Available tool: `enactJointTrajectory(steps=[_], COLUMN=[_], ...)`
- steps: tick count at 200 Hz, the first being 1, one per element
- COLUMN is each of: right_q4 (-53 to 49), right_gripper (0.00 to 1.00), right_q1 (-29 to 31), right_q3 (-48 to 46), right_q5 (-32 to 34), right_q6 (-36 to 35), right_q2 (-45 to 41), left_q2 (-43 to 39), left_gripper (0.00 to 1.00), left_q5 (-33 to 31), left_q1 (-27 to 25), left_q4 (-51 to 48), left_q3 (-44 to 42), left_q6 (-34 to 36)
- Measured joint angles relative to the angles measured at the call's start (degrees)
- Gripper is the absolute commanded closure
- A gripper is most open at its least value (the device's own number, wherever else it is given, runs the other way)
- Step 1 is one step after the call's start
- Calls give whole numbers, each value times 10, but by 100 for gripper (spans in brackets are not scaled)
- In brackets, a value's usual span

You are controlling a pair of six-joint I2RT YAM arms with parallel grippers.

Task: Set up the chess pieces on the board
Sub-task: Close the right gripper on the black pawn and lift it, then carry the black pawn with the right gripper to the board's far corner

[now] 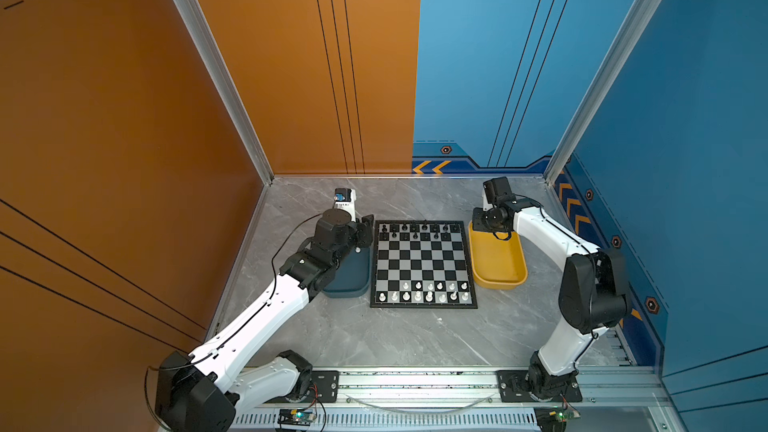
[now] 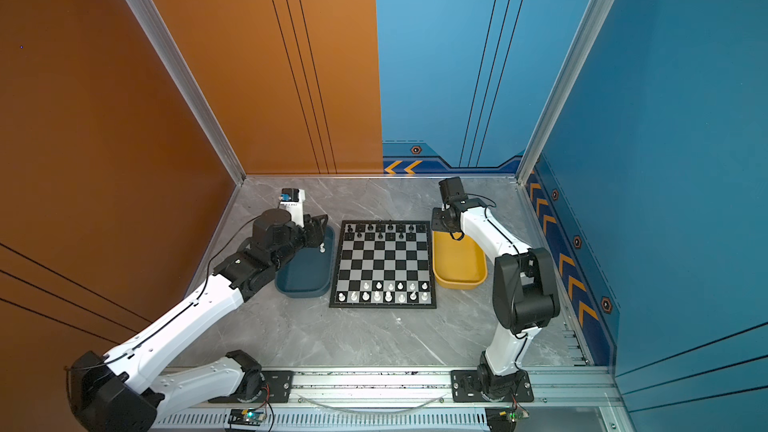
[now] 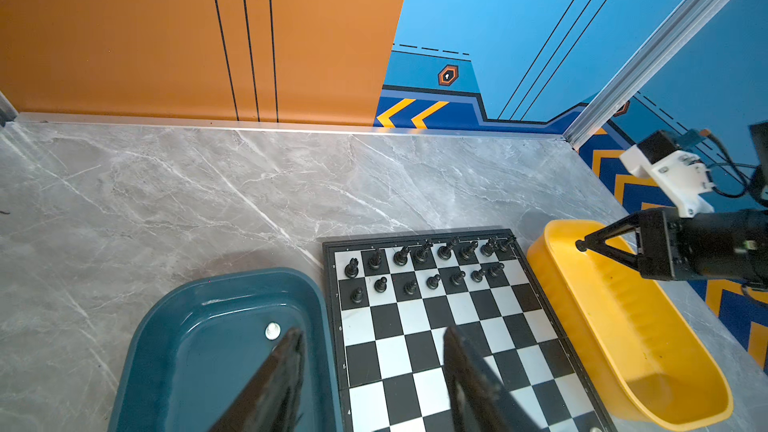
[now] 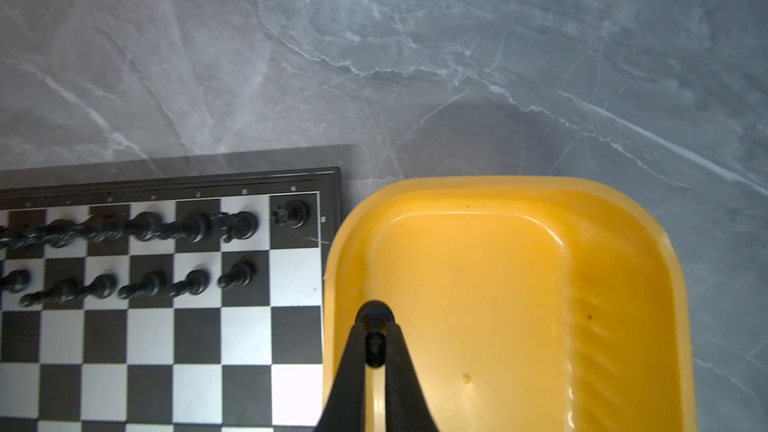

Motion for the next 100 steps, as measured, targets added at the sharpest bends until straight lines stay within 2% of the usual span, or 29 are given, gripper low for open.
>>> enactJointTrajectory(steps=[58,100], right_q4=[-9,-12], right_gripper=[99,100], right_q1=[76,82], right_q3=[-2,5], right_q5=[6,6], right_q6=[0,0], right_q2=[-27,16], left_q2=[-8,-27], left_gripper=[45,44], left_q5=[0,0], left_q1=[0,0], left_q4=[-1,-1], left_q3=[0,-4], left_q6=[0,0])
